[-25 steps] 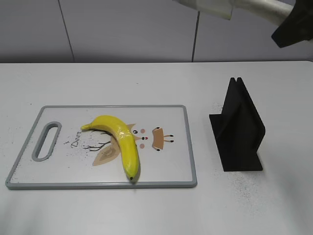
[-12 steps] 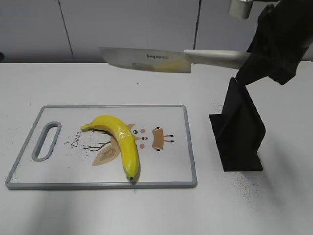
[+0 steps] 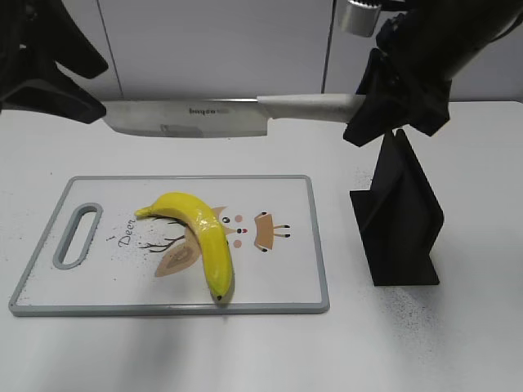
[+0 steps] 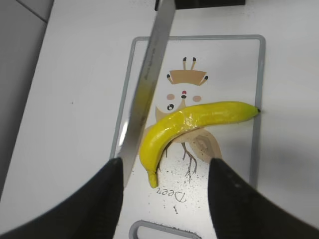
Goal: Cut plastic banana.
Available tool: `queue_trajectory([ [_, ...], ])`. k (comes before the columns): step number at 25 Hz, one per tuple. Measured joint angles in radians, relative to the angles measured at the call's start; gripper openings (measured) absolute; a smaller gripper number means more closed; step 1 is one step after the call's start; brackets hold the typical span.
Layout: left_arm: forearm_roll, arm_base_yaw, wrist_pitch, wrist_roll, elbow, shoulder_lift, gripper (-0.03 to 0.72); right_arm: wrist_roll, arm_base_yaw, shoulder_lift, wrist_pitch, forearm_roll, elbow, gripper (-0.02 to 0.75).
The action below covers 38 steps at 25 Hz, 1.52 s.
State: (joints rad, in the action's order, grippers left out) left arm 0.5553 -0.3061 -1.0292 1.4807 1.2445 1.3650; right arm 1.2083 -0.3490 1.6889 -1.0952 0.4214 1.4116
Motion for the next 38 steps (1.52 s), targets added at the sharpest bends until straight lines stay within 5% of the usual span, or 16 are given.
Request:
queue_trajectory([
  [20, -0.058, -0.006, 0.043, 0.021, 0.02, 0.156, 0.496, 0.128, -0.014, 0.042, -0.049, 0.03, 0.086, 0.164],
  [24, -0.071, -0.006, 0.051, 0.021, 0.02, 0.177, 0.357, 0.132, -0.014, 0.042, -0.039, 0.031, 0.086, 0.164],
  [27, -0.065, -0.006, 0.086, 0.021, 0.02, 0.179, 0.129, 0.132, -0.014, 0.042, -0.023, 0.041, 0.086, 0.164],
  [29, -0.062, -0.006, 0.104, 0.021, 0.02, 0.18, 0.044, 0.131, -0.014, 0.045, -0.007, 0.058, 0.087, 0.164],
  [38, -0.086, -0.006, 0.1, -0.121, 0.02, 0.256, 0.008, 0.128, -0.014, 0.122, 0.018, 0.06, 0.091, 0.166],
])
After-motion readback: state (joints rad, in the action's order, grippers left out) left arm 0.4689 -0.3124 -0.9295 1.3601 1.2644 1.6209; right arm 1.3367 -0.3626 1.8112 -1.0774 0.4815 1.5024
